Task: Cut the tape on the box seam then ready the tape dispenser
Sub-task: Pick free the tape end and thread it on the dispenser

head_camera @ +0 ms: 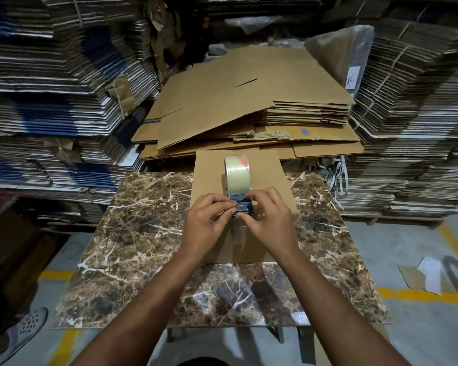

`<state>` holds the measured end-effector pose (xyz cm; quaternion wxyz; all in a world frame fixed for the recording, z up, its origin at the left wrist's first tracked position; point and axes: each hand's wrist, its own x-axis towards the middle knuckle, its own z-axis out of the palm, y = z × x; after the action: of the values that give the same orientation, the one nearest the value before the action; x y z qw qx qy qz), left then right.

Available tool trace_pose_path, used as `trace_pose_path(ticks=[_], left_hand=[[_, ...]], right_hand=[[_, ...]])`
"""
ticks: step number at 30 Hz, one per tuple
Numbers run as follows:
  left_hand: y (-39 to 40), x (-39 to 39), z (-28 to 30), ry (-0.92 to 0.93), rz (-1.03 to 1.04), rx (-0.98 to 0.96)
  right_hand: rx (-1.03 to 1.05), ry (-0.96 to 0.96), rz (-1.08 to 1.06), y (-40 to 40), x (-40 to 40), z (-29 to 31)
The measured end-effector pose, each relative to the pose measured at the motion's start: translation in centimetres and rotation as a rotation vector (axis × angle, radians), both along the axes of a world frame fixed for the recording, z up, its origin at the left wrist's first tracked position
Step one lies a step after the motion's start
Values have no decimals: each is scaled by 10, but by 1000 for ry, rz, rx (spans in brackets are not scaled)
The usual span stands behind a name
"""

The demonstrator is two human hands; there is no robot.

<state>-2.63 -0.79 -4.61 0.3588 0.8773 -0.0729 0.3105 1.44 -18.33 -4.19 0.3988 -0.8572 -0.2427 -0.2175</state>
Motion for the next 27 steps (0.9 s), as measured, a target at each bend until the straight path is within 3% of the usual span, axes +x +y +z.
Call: trace_pose_path(ticks=[7, 27], left_hand=[[-3, -4, 3, 14, 5, -71], [-12, -5, -2, 45, 72, -161]], right_hand=[[-19, -109, -114, -1, 4, -3], [20, -80, -94, 0, -5, -11]])
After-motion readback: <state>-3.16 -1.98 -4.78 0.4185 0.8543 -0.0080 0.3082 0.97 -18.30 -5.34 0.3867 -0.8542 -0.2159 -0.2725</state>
